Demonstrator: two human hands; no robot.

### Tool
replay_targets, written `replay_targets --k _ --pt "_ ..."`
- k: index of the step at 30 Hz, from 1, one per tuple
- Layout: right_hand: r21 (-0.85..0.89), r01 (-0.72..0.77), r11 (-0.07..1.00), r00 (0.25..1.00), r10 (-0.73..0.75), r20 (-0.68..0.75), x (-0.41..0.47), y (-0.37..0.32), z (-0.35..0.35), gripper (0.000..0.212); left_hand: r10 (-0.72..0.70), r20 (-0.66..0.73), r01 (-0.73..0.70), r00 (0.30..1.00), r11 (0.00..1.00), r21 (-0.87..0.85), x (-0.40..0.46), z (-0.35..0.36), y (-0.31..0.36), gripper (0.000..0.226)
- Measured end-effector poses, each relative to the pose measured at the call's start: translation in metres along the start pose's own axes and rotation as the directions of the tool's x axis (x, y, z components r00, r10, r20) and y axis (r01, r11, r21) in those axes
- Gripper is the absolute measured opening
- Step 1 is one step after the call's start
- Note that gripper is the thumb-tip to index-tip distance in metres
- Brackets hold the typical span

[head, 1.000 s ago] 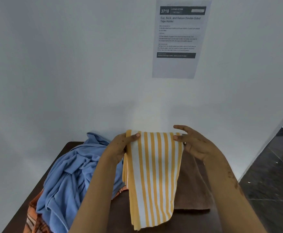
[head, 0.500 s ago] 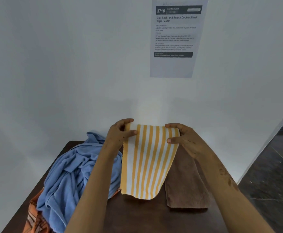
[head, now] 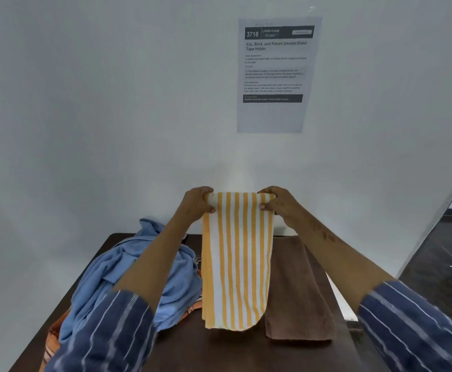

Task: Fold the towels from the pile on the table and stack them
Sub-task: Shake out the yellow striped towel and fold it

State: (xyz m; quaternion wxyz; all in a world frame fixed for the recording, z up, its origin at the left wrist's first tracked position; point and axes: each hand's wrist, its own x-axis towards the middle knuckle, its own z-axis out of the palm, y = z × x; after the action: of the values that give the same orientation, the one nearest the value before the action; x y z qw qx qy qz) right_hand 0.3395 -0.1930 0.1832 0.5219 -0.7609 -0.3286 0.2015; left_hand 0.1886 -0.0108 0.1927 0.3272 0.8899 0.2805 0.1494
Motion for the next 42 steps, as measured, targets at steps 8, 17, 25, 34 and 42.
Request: replay_targets --k 8,17,25,34,42 --pt "0.143 0.077 0.987 0.995 -0.067 -0.075 0.033 -0.037 -0.004 0.037 0.078 -0.313 -0.106 0.947 0.991 -0.075 0.042 -0.021 -0.002 0.047" --pt "0.231 -0.341 0.911 0.939 0.341 0.038 -0.052 0.093 0.065 0.01 -0.049 -0.116 0.013 0.992 0.955 -0.296 -0.074 0.097 -0.115 0.054" --pt "0.128 -0.72 0.683 0.689 0.679 0.252 -0.144 0.217 0.121 0.005 -0.446 0.295 0.532 0.845 0.761 -0.372 -0.188 0.179 -0.19 0.052" --pt "-0.352 -0.729 0.587 0.423 0.79 0.443 -0.17 0.233 0.129 0.026 -0.704 0.434 0.712 0.561 0.679 0.181 -0.21 0.188 -0.186 0.036" --pt "-0.645 -0.56 0.521 0.141 0.826 0.545 -0.164 0.213 0.102 0.025 -0.728 0.641 0.719 0.244 0.579 0.384 -0.214 0.167 -0.181 0.021"
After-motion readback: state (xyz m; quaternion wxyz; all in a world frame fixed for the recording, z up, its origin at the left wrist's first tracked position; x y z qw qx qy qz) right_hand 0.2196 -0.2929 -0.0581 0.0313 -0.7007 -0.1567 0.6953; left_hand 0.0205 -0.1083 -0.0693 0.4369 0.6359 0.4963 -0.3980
